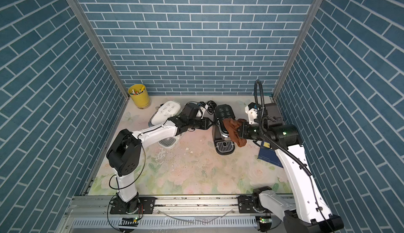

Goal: Wipe the surface of a coffee machine
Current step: Adjust the coffee machine at the center of the board, then wipe the dirt from the surface of the coffee machine.

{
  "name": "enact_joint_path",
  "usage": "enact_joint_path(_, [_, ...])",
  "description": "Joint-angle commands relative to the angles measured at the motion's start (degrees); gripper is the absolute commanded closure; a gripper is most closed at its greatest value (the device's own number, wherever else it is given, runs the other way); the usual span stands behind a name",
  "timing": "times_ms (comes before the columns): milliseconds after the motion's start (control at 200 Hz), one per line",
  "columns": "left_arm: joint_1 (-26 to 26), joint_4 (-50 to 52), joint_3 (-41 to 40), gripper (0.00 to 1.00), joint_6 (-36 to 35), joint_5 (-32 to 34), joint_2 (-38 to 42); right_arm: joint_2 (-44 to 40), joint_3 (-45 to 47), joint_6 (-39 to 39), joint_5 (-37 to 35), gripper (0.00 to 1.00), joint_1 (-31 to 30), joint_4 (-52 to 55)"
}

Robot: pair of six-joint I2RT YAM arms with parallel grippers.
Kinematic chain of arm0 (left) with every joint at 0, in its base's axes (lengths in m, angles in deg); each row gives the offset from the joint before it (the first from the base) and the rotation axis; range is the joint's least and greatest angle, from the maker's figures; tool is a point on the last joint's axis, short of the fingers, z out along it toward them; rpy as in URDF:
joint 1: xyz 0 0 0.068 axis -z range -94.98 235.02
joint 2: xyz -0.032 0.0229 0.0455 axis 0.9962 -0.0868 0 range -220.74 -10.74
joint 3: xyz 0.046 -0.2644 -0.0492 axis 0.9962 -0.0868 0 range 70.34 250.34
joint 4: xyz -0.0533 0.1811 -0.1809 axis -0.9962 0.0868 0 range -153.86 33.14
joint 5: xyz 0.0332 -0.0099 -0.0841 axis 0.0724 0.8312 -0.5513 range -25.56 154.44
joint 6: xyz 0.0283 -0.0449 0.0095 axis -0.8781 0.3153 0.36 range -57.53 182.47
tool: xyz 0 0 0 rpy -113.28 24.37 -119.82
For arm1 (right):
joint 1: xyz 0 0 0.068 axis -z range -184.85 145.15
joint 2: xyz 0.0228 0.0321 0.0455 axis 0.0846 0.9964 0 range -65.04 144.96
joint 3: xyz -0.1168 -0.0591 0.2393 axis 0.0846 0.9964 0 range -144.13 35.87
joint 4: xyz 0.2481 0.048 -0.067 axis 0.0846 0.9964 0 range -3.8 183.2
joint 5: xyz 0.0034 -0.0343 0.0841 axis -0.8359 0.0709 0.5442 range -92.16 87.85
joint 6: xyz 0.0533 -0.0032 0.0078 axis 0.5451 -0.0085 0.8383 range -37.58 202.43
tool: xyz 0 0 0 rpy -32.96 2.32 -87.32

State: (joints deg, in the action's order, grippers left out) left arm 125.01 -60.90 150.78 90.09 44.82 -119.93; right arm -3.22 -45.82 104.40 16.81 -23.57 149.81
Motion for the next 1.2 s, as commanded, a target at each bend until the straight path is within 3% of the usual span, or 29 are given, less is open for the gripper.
enact_joint_path(0, [0.4,-1.2,1.4,0.66,-0.9,-0.9,1.3,2.8,-1.9,-2.1,-4.3,1.00,-2.3,3.9])
enact_joint_path(200, [0.1,-1.7,-0.5,0.66,-0.3,0.1,3.5,10.5,-2.8,-4.6,-8.0,1.00,-2.3,-2.0])
enact_joint_path(570, [-0.1,-0.1,0.0,0.65,-0.2,-0.2,3.9,27.3,-18.0,-9.1,-9.7,1.00,-2.3,-7.6])
enact_joint_path(795, [-0.3,-0.6,-0.8,0.65,0.2,0.2,3.8,36.0,-23.7,-10.8,-3.9,1.00,-2.5,-9.2])
enact_joint_path(925, [-0.3,-0.7,-1.4,0.65,0.6,0.1,3.7,33.5,-19.9,-10.1,-3.1,1.00,-4.5,-9.5])
enact_joint_path(1195, [-0.9,-1.6,-2.3,0.66,0.3,0.3,4.1,16.9,0.7,-5.1,-5.0,1.00,-8.7,-13.9])
